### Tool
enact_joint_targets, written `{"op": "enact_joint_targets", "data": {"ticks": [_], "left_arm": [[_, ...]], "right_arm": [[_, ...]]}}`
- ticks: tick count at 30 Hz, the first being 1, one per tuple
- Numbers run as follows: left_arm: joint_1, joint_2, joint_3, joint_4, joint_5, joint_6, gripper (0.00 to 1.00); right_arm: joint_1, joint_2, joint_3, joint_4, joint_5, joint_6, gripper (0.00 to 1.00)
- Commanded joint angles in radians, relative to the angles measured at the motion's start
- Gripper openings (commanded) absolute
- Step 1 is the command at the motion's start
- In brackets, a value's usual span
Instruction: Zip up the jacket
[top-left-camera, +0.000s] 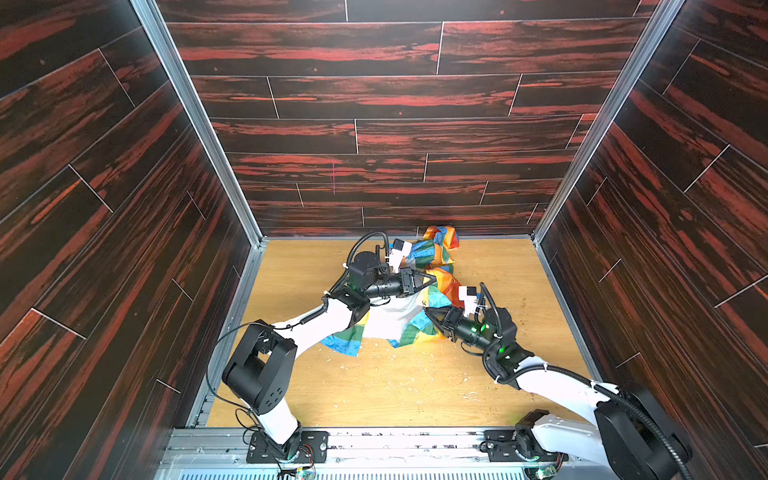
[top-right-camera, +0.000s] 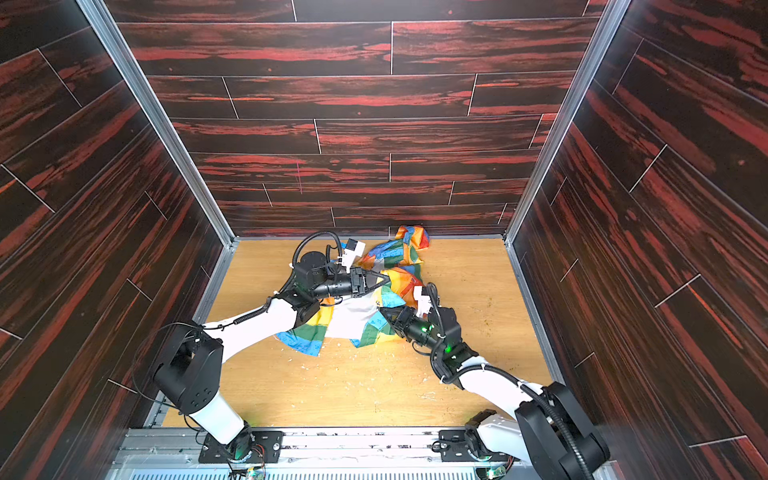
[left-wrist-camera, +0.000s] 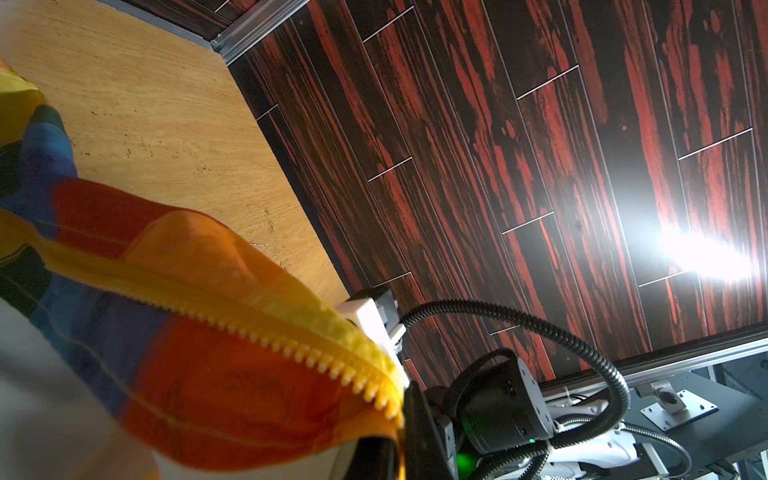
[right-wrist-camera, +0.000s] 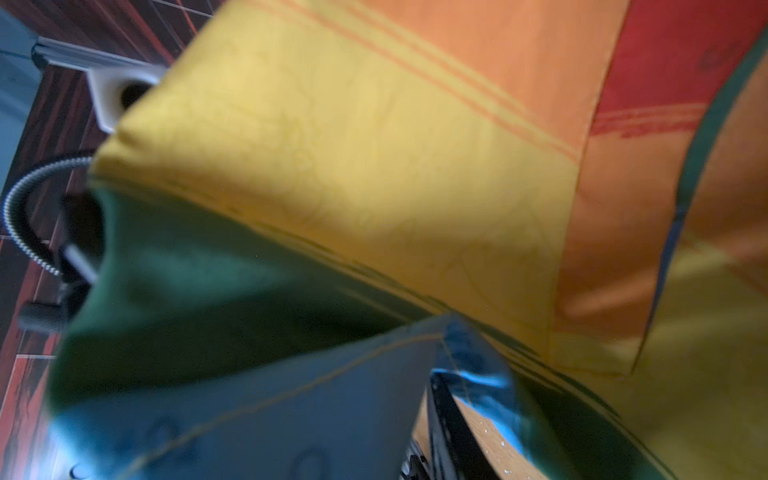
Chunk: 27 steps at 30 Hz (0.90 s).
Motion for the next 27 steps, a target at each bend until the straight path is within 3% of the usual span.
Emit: {"op": "enact_joint_targets", "data": {"ticks": [1, 5, 7, 10, 12, 16, 18, 20, 21, 24, 27], "left_arm": [[-0.004, -0.013, 0.048, 0.012, -0.015, -0.007, 0.0], [-0.005, -0.014, 0.057, 0.0, -0.017, -0.014, 0.0], [-0.004, -0.009, 0.059, -0.002, -0.019, -0.015, 0.0], [-0.004, -0.003, 0.062, -0.007, -0.024, -0.016, 0.0], [-0.005, 0.004, 0.065, -0.008, -0.027, -0.019, 0.0], [-0.004, 0.023, 0.073, 0.003, -0.029, -0.031, 0.0], [-0.004, 0.023, 0.072, 0.004, -0.033, -0.033, 0.0], [-0.004, 0.023, 0.072, 0.0, -0.036, -0.033, 0.0], [-0.005, 0.023, 0.071, -0.002, -0.038, -0.034, 0.0], [-0.005, 0.023, 0.072, -0.006, -0.043, -0.035, 0.0], [-0.004, 0.023, 0.074, -0.008, -0.047, -0.04, 0.0]], "right_arm": [[0.002, -0.048, -0.039, 0.089, -0.011, -0.016, 0.44], [0.009, -0.114, -0.065, 0.074, -0.012, -0.072, 0.87], [0.008, -0.157, -0.051, -0.012, -0.007, -0.124, 0.96], [0.008, -0.2, 0.0, -0.17, 0.015, -0.203, 0.98], [0.007, -0.213, 0.007, -0.186, 0.017, -0.247, 0.99], [0.006, -0.255, -0.108, 0.016, 0.104, -0.217, 0.99], [-0.003, -0.262, -0.124, 0.054, 0.084, -0.2, 0.99], [-0.009, -0.242, -0.025, -0.171, 0.01, -0.242, 0.99], [-0.003, -0.215, 0.005, -0.201, -0.033, -0.26, 0.99], [0.01, -0.176, -0.057, 0.029, -0.09, -0.188, 0.99], [0.024, -0.147, -0.051, 0.092, -0.095, -0.175, 0.96]]}}
